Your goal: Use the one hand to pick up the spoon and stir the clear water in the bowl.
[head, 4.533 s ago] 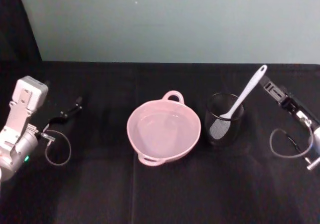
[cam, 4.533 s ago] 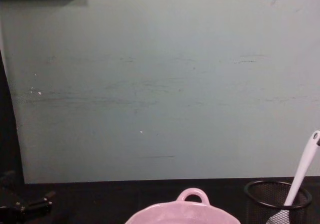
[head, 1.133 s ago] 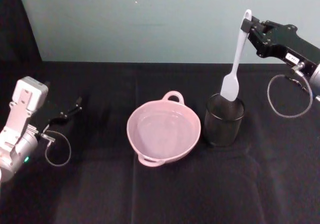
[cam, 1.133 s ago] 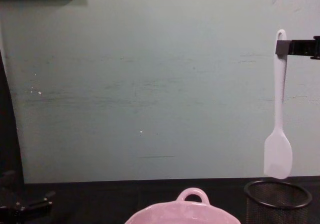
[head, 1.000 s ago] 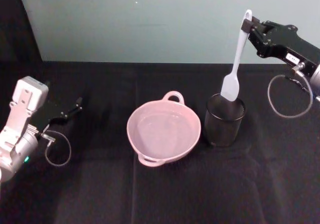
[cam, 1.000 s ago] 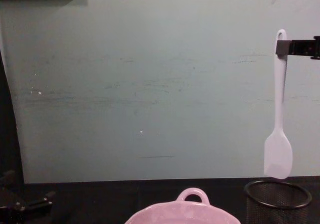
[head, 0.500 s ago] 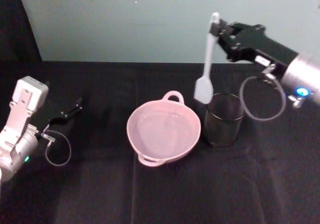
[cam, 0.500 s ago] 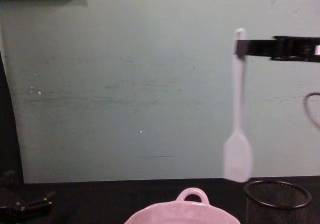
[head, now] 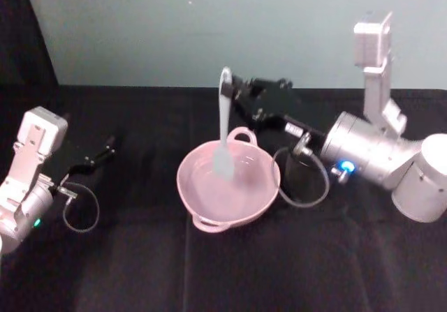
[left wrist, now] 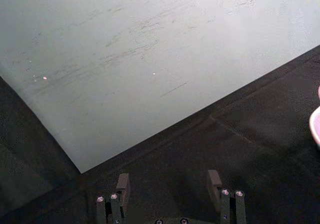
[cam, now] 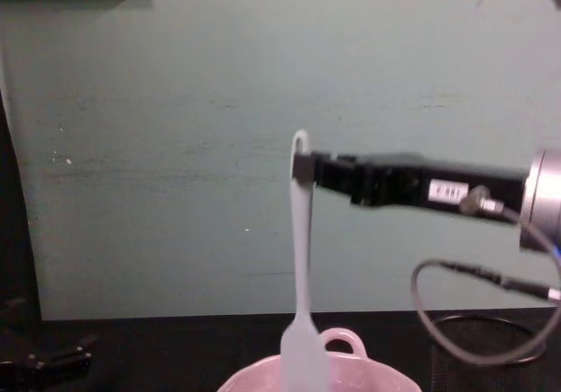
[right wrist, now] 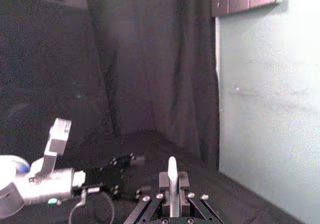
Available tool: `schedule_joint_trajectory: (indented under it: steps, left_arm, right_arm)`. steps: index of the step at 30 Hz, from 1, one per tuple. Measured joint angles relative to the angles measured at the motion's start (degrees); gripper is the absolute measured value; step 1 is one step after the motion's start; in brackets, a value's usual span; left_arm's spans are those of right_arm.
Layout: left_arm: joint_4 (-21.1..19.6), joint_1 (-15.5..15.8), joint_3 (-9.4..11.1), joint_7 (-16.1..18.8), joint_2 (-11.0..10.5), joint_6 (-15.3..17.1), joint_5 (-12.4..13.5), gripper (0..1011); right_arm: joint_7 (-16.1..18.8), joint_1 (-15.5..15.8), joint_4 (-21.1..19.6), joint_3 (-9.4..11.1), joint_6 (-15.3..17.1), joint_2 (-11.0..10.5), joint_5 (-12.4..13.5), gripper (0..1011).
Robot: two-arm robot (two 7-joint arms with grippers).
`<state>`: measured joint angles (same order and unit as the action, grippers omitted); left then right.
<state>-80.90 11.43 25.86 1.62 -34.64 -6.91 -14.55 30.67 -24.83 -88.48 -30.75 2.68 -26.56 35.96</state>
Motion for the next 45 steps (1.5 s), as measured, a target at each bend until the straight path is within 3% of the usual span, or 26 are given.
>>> schedule_joint_trajectory:
  steps: [8,16,26,29,38,45]
  left_arm:
    - [0.0,0.0,0.0,0.0,0.0,0.0,0.0,1011]
    - [0.0,0.0,0.0,0.0,0.0,0.0,0.0,1011]
    - [0.0,0.0,0.0,0.0,0.0,0.0,0.0,1011]
    - [0.0,0.0,0.0,0.0,0.0,0.0,0.0,1011]
    - [0.0,0.0,0.0,0.0,0.0,0.0,0.0,1011]
    - [0.0,0.0,0.0,0.0,0.0,0.0,0.0,1011]
  right_arm:
    - [1.1,2.1,1.9,-1.0,-1.1,1.0,-0.9,109]
    - [2.3,1.4,5.0,-1.3,-2.1,3.0,-1.3,109]
    - [3.7,-3.3,15.6,-1.3,-4.6,8.4,-1.6,109]
    - [3.7,-4.6,18.9,-0.3,-5.4,9.7,-1.4,109]
    - [2.9,-5.0,19.9,1.9,-5.8,9.1,-1.9,109]
    - [1.1,-3.3,16.5,2.8,-3.9,6.8,-3.4,109]
